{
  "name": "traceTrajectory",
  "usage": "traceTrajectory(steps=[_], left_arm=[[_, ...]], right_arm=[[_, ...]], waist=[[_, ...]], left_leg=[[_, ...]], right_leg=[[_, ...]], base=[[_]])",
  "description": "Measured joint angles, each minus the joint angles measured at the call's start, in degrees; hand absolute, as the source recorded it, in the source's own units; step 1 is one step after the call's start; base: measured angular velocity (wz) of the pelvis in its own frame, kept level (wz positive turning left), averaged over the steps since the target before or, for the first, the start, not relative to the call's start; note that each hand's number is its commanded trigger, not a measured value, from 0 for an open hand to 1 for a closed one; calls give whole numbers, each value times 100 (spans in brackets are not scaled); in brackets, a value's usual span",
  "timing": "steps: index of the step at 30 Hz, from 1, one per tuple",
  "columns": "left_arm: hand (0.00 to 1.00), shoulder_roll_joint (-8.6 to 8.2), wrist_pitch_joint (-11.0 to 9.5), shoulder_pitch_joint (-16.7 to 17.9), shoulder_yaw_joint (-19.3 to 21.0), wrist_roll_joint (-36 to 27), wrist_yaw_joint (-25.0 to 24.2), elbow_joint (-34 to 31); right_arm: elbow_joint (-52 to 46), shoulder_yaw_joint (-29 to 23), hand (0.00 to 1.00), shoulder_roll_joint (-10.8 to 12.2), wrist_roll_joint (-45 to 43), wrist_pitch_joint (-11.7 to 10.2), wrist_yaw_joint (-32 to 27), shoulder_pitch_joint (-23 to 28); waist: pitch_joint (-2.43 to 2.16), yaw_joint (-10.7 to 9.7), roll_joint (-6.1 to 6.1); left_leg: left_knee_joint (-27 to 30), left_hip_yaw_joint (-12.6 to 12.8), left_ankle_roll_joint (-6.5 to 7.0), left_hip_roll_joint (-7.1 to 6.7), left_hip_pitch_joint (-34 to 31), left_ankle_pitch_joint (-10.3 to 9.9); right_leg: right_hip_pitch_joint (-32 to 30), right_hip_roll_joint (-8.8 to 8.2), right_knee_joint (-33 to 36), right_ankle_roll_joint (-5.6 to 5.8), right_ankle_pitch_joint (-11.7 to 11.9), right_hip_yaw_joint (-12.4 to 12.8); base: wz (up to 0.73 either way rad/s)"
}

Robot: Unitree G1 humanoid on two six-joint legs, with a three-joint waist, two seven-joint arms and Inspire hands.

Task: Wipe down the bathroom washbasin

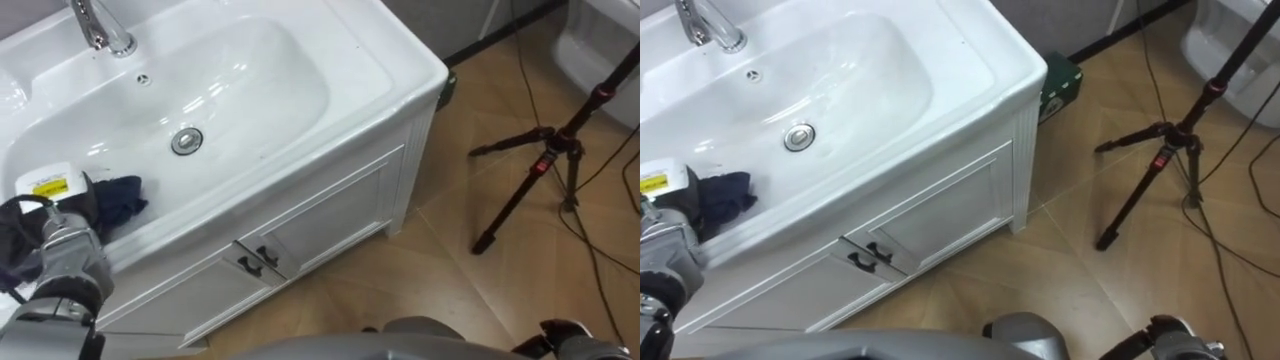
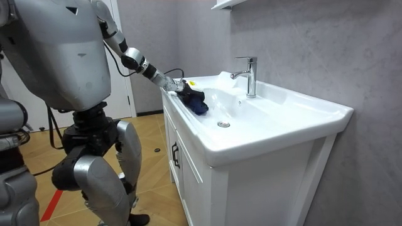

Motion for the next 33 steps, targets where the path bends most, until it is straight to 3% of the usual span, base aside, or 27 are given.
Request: traceTrajectory(steps=[3,8,12,14,17,19,25,33], left_arm=[[100,-104,-146,-227,97,-572,-206,47],[100,-189,-146,-524,122,-868,-330,178],[100,-433,-193,-1027,125,-1565,-389,443],[100,-475,-272,-1149,122,-1792,-497,460],[100,-483,-309,-1365,122,-1806,-598,583],[100,-484,-277,-1526,126,-1805,-672,720],[100,-484,-263,-1591,119,-2049,-804,734],[100,-536,-284,-1832,-46,-2716,-1012,838]], right_arm=[[1,4,0,2,29,-31,120,-61],[128,17,0,9,185,-78,190,-131],[443,17,0,43,191,-61,194,-242],[483,16,0,43,186,-46,201,-236],[499,18,0,41,84,-9,220,-232],[543,5,0,38,12,-9,230,-137],[551,-3,0,38,-10,-8,282,83],[525,-1,0,44,77,-18,390,46]], waist=[[17,19,-48],[45,23,-111],[56,-4,-200],[53,-12,-245],[63,-138,-308],[57,-276,-349],[48,-462,-357],[69,-734,-244]], left_leg=[[2,28,-1,-2,-16,-1],[40,63,-2,3,-69,-1],[41,83,-3,4,-162,-1],[41,103,-2,2,-154,-1],[112,132,-2,1,-175,-2],[139,297,-2,10,-170,-2],[108,716,-1,20,-51,-2],[92,730,-1,34,-31,-4]], right_leg=[[-82,-3,82,4,-3,1],[-153,11,134,21,-24,103],[-282,2,201,39,-11,121],[-281,14,197,45,-8,180],[-301,18,195,58,7,256],[-299,20,190,56,25,302],[-287,47,190,37,55,465],[-311,73,195,58,93,635]], base=[[2],[-2],[-2],[-16],[-14],[-10],[-22],[-13]])
